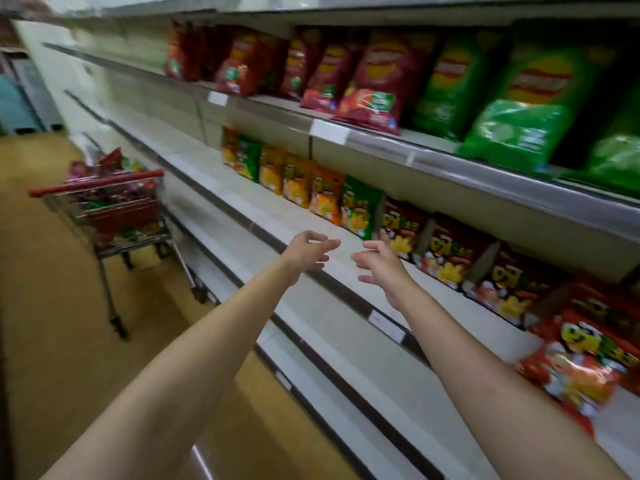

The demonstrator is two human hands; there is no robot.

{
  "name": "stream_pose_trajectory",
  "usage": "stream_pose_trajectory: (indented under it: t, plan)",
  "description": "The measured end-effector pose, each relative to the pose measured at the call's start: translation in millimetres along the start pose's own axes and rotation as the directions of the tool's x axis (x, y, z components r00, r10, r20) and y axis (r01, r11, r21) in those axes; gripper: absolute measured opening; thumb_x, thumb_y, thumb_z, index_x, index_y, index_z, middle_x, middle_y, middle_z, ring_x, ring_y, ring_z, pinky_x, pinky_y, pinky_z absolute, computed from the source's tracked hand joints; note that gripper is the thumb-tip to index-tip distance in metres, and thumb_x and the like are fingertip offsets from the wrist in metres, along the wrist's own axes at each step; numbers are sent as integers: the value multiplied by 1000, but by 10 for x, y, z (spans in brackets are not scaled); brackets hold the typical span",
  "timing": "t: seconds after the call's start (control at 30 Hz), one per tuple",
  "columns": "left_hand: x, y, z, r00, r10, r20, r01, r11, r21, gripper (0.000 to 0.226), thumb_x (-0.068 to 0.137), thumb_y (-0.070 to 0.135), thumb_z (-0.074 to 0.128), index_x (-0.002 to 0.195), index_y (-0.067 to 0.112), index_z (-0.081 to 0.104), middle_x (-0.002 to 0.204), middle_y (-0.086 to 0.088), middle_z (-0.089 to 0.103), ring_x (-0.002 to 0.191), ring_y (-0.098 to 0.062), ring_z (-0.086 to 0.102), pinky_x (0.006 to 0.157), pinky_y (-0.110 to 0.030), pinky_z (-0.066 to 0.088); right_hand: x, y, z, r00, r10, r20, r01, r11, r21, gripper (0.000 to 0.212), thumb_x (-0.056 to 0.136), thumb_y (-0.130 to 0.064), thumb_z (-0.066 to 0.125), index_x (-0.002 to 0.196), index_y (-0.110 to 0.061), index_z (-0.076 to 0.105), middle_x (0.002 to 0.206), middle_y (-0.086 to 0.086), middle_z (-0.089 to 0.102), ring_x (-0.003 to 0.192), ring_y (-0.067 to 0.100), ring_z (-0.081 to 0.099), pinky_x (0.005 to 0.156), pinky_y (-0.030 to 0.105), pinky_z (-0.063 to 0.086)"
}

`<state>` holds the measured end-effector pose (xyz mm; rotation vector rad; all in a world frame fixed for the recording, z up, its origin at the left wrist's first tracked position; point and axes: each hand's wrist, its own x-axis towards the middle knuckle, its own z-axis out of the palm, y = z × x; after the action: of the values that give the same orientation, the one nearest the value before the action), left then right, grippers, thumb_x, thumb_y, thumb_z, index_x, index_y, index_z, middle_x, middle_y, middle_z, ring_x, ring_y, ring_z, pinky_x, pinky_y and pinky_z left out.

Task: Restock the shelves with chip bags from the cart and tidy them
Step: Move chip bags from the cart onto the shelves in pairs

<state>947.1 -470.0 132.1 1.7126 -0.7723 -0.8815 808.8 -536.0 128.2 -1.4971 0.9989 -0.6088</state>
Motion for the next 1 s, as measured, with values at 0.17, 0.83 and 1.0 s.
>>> stream_pose_trajectory:
  t: [0.17,0.83,1.0]
  plan:
    - [219,-142,-1005,989,30,-147,-37,998,-45,52,88,35,67,129,9,48,123,-11,58,107,-21,61,88,-28,52,417,-355,1007,986,-65,154,73,996,-48,45,92,-20,60,134,-16,43,133,6,49,118,21,52,89,33,52]
    - [1370,-1016,-4648,885,-93,-456,39,991,-127,38,86,36,70,114,16,54,115,-6,62,101,-18,64,87,-32,55,1931,-1159,4808,860,-117,496,169,984,-61,50,94,-19,60,139,-13,40,132,8,51,108,16,51,76,25,48]
    - [1736,-1145,-5153,832,-139,-537,70,987,-146,44,88,35,67,122,11,53,116,-7,62,102,-18,64,81,-28,55,2496,-1245,5463,789,-120,602,186,981,-48,51,94,-20,60,140,-14,39,131,5,51,117,20,52,81,26,50]
